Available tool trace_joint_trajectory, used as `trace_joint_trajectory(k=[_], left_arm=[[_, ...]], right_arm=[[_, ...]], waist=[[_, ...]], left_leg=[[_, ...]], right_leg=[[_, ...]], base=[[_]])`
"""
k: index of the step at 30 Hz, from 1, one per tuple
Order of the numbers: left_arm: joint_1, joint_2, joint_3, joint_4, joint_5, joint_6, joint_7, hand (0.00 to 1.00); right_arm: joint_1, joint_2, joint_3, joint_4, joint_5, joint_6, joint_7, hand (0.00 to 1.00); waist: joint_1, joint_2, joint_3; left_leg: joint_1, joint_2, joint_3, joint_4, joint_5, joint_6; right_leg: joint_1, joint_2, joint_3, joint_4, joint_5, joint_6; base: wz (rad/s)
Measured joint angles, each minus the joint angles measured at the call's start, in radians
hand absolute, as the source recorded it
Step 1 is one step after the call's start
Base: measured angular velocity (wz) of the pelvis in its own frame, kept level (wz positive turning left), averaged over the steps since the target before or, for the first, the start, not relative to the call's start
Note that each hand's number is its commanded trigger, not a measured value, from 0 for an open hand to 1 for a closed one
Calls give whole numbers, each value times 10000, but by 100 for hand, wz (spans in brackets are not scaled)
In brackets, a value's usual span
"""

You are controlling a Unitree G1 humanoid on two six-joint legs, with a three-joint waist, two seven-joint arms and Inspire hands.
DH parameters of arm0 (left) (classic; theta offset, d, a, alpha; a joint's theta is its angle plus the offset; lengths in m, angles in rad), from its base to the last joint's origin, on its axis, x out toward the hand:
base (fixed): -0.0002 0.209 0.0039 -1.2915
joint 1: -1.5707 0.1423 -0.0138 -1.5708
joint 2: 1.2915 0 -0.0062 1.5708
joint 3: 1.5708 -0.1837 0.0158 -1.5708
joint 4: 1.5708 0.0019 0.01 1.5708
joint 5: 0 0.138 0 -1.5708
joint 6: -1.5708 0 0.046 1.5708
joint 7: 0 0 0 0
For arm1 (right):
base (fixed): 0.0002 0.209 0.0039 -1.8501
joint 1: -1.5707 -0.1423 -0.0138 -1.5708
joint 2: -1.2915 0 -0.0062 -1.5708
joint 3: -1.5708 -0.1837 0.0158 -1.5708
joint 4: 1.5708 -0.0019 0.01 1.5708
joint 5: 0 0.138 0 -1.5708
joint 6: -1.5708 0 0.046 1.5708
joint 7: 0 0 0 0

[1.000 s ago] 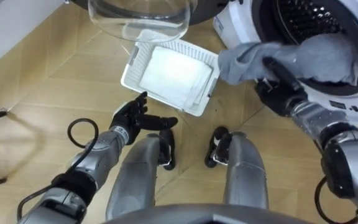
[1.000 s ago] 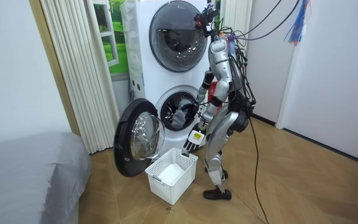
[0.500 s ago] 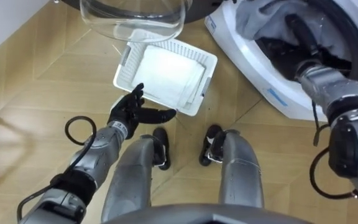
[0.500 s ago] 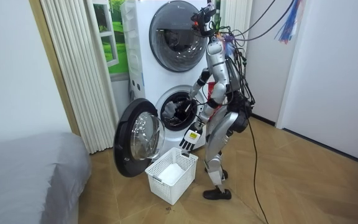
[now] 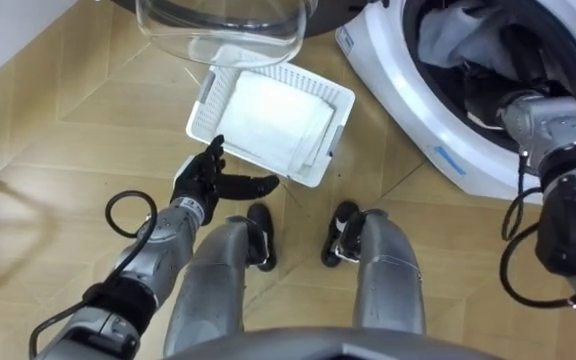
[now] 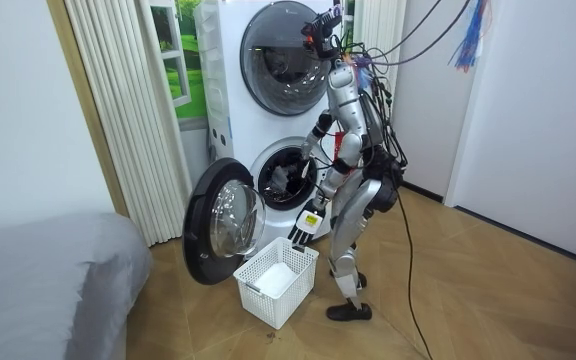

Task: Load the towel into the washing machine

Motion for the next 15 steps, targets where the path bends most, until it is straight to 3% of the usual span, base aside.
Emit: trace_joint_trajectory(k=[1,6,12,15], left_arm=[[-7,-3,-11,-8,21,-9,33,0],[-109,-47,-126,-11,202,-268,187,0],[-299,-107,-211,-11,212,-695,180,0],[-348,-241,-215,10,265,-708,167,0]], right_arm=[[2,-158,-34,-1,94,-345,-315,0],[4,-261,-117,-97,329,-1098,-1278,0],[59,-259,-181,-201,817,-1377,-2032,0],[216,-255,-181,-371,961,-1639,-2338,0]], waist=[[2,33,4],[62,219,2],[117,290,11],[174,338,20]], left_leg=[[0,10,4,-29,1,0],[19,52,112,-80,3,2],[112,144,138,-235,16,13],[249,155,143,-400,22,5]], right_leg=[[12,10,-25,-45,0,0],[21,26,-36,-49,1,0],[253,71,-268,-323,7,4],[420,61,-333,-411,8,4]], base=[[0],[0],[6],[6]])
